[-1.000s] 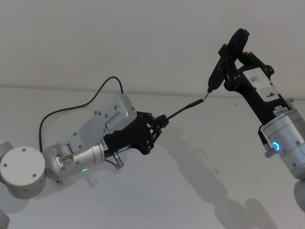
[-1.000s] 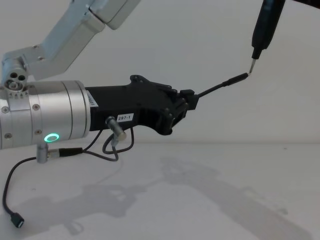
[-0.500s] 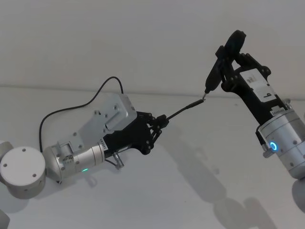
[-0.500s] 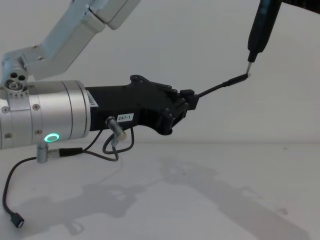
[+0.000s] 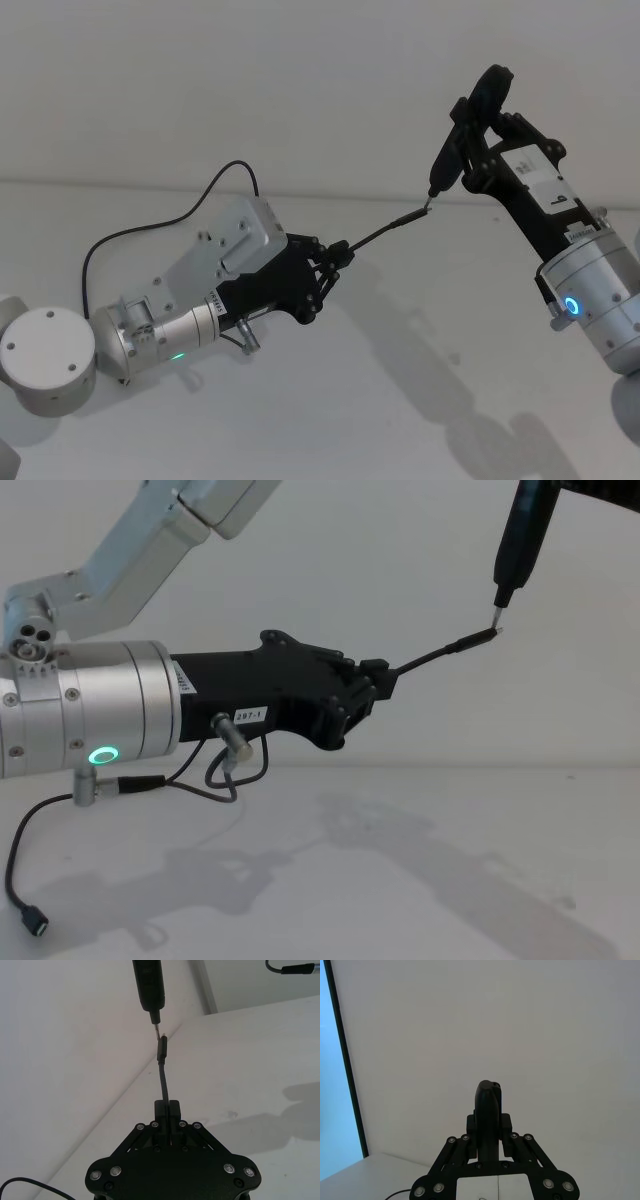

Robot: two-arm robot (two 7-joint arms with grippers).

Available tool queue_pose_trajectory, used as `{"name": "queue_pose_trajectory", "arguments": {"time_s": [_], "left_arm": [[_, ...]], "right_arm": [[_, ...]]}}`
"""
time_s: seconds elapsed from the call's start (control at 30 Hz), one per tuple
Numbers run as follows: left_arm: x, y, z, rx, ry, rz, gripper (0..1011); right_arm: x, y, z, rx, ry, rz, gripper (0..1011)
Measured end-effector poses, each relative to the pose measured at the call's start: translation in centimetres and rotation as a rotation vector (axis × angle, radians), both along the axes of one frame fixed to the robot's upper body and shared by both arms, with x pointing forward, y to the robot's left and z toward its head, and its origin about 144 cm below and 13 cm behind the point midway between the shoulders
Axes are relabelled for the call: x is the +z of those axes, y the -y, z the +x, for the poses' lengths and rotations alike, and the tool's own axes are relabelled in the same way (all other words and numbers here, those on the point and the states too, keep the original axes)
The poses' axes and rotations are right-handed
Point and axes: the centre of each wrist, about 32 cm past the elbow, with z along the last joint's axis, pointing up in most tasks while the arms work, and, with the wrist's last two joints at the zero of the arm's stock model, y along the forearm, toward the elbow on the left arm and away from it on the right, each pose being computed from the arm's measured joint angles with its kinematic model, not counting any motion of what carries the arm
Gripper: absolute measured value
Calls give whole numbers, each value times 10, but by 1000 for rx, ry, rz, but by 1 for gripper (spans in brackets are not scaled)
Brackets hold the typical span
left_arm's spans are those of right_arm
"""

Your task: Pick up the data cable with the one hand.

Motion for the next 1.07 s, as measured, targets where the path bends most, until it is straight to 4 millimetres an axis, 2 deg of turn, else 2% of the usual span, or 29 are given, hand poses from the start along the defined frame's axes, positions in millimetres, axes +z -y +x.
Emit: {"name": "queue_pose_trajectory", "arguments": {"time_s": [1.07], "left_arm": [[0,0,0,0,0,0,46]], "right_arm": [[0,0,0,-1,-2,-2,268]]}}
